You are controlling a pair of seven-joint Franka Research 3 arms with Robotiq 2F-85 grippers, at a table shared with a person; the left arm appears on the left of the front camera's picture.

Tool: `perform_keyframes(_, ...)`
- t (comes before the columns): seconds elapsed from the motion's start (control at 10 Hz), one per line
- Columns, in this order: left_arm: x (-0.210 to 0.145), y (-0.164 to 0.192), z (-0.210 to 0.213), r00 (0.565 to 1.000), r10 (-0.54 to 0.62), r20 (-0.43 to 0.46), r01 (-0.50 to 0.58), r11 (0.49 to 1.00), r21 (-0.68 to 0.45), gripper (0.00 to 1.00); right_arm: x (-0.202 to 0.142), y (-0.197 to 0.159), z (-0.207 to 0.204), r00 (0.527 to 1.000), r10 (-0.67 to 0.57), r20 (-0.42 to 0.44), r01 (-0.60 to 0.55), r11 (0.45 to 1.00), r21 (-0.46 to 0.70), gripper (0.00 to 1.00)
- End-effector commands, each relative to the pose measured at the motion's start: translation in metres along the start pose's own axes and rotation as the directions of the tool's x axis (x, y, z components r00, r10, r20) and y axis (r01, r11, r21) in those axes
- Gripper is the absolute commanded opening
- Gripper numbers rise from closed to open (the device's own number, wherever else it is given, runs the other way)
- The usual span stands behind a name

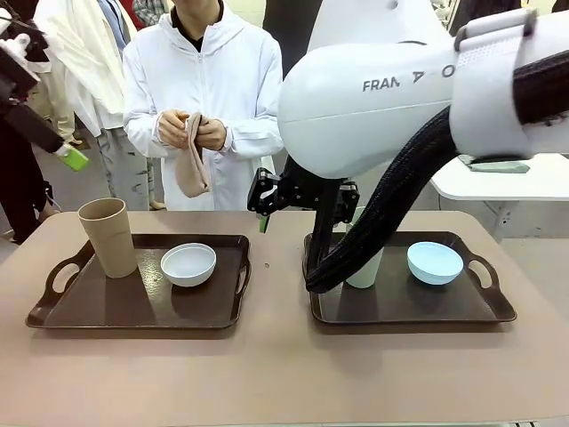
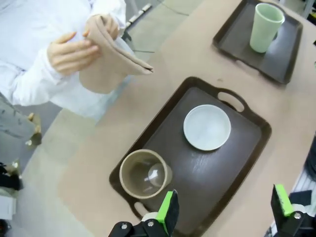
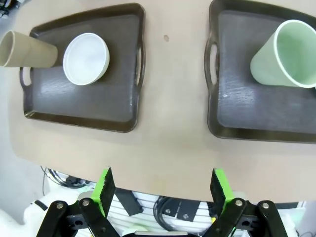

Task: Set up a tray with a mat and arrange the tableware.
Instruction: Pick up the Picnic Bowl and Reusable plastic cup from the Handle tray in front of the human's position and hold them in the air.

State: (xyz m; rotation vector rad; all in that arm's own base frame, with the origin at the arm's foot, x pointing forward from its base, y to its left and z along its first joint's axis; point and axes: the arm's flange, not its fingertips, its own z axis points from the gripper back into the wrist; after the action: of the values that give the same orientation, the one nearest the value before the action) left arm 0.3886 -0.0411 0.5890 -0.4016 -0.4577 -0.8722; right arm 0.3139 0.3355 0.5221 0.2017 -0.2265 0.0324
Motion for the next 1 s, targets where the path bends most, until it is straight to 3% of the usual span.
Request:
perform_keyframes(0.0,-0.0257,0.0214,0.0062,1.0,-0.02,-0.002,0.02,0.999,0.032,1.0,-0.0114,-0.0062,0.0051,1.0,-0.006,0.018,0.006,1.0,-0.012,1.0)
perform_keyframes(0.9,-0.0257,0.0214,0.0062,1.0,-0.02,-0.002,0.02,0.999,0.032,1.0,-0.0114,-0.0062,0.0051,1.0,-0.006,0.018,0.006,1.0,-0.012,1.0)
